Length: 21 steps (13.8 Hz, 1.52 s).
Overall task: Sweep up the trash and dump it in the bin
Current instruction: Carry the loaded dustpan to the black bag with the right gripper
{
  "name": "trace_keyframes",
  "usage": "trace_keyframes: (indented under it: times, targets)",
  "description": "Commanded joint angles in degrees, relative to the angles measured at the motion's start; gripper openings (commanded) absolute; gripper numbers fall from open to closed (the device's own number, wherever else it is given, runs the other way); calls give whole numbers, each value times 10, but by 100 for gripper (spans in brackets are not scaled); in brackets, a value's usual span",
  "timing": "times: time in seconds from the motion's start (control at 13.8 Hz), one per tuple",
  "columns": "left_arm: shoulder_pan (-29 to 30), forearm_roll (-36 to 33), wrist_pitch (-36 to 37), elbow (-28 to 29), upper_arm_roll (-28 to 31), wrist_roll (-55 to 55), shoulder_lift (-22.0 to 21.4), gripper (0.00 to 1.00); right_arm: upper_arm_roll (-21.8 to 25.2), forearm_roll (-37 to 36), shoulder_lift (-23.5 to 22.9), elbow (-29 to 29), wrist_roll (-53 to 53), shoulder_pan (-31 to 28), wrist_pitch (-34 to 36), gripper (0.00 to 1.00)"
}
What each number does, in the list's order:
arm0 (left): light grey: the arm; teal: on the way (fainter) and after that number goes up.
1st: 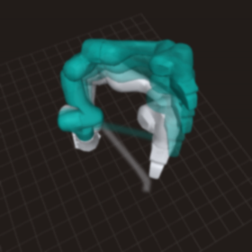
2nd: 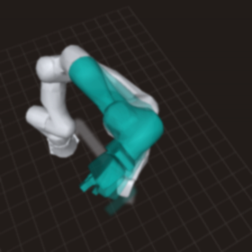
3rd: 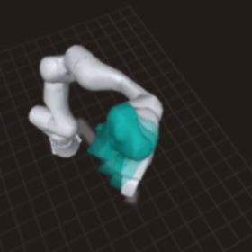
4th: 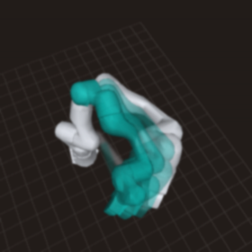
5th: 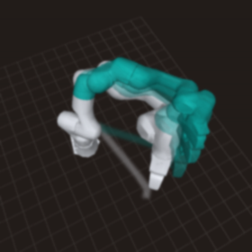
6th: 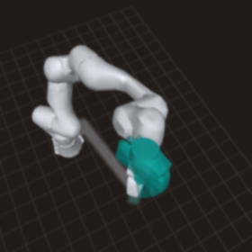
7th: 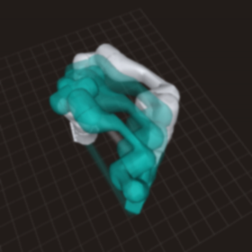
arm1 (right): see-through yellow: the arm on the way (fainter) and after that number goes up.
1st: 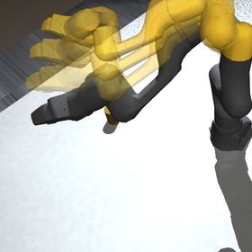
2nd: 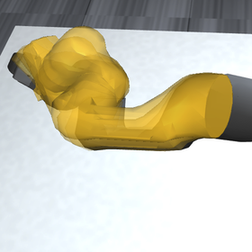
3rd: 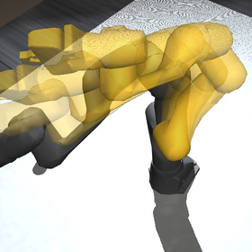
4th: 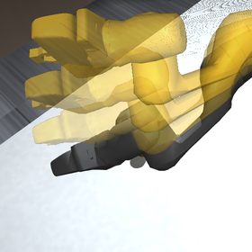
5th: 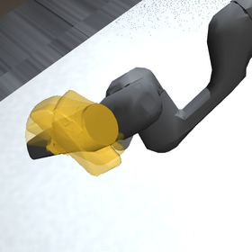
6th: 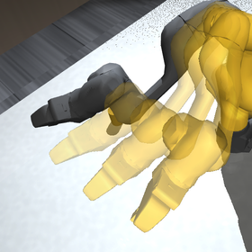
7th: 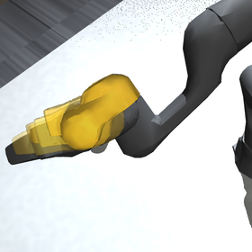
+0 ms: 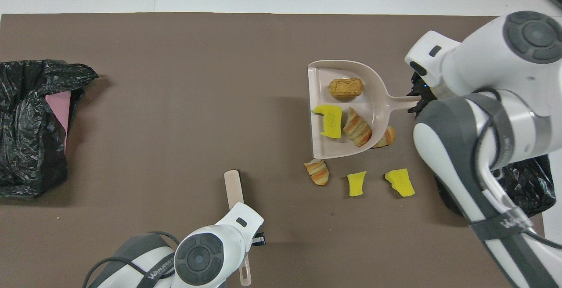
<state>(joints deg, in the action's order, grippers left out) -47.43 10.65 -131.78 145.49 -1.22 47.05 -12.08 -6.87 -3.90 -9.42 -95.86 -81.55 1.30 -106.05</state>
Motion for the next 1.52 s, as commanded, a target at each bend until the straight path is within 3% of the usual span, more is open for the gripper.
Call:
trace_keyframes:
  times: [0.0, 0.07, 0.14, 0.22, 0.58, 0.8, 1.16, 1.45]
  targets:
    - [-41, -12, -47, 44, 8, 34, -12, 0, -7, 21, 43, -29, -91, -77, 15, 0]
    - [-41, -12, -49, 43, 8, 35, -11, 0, -6, 26, 55, -41, -126, -108, 15, 0]
    - [-37, -12, -49, 42, 8, 34, -9, 17, -6, 28, 64, -48, -160, -139, 15, 0]
    - [-31, -12, -47, 38, 9, 31, -5, 99, -6, 28, 65, -49, -200, -169, 16, 0]
    - [58, -25, -16, -70, 11, 23, 56, 100, -2, 18, 74, -51, -338, -285, 8, 0]
    - [121, -53, -16, -139, 11, 20, 99, 100, 3, -7, 95, -84, -389, -335, -20, 0]
    - [198, -53, -5, -262, 13, -69, 169, 100, 13, -119, 129, -159, -378, -339, -127, 0]
    - [275, -53, 85, -361, 14, -190, 194, 100, 12, -231, 143, -187, -258, -318, -138, 0]
